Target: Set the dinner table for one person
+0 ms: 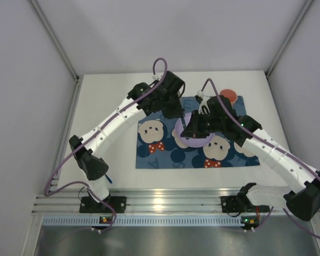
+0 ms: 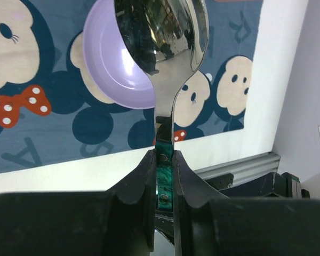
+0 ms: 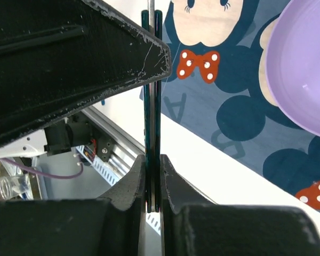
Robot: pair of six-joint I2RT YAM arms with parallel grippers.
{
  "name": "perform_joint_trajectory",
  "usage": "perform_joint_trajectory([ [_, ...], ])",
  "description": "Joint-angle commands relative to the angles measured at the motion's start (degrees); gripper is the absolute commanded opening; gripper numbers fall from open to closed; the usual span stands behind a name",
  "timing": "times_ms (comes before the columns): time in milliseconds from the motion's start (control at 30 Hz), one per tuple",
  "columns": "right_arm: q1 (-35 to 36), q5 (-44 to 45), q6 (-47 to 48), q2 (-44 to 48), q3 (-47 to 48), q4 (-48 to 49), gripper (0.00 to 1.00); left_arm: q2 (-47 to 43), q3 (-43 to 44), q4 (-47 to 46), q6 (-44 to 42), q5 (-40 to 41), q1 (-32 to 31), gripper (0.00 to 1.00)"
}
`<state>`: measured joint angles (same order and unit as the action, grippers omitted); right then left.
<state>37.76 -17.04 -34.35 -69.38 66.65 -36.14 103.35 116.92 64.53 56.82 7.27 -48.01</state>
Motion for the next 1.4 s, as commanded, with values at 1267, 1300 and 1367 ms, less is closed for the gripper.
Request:
perform_joint_trajectory([
  [1267,-28.35,12.55,18.53,-17.97,-7.85,-11.06,0.0,-39.72,-44.85,-0.37,-1.09,6.01,12.5,0.98],
  [1300,-28.35,13.08,18.7,-18.41,-7.94,-11.06,0.0,-39.72,-45.55,-0.72,-1.09,5.92,12.59,0.98],
  [1367,-28.44,14.22,19.06,-19.64,-7.85,-11.32,0.0,-39.98,-46.17,-1.77,-1.09,5.65,12.68,0.98],
])
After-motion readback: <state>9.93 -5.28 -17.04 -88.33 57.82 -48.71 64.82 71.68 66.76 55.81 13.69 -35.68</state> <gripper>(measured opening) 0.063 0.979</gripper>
